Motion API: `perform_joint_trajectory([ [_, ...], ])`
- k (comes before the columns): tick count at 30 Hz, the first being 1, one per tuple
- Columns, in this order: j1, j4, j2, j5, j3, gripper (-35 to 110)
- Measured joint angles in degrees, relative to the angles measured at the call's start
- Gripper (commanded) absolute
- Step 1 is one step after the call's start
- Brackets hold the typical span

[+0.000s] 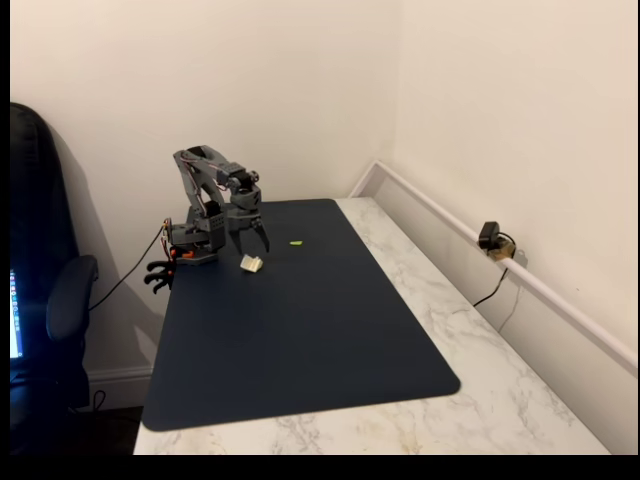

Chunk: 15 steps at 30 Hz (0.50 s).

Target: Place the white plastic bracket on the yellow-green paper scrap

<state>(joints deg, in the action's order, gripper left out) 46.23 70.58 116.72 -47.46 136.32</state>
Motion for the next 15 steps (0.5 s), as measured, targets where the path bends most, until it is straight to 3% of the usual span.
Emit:
perform_joint_trajectory([
  [15, 1.05, -4.39, -0.88, -1.23, 3.25, 33],
])
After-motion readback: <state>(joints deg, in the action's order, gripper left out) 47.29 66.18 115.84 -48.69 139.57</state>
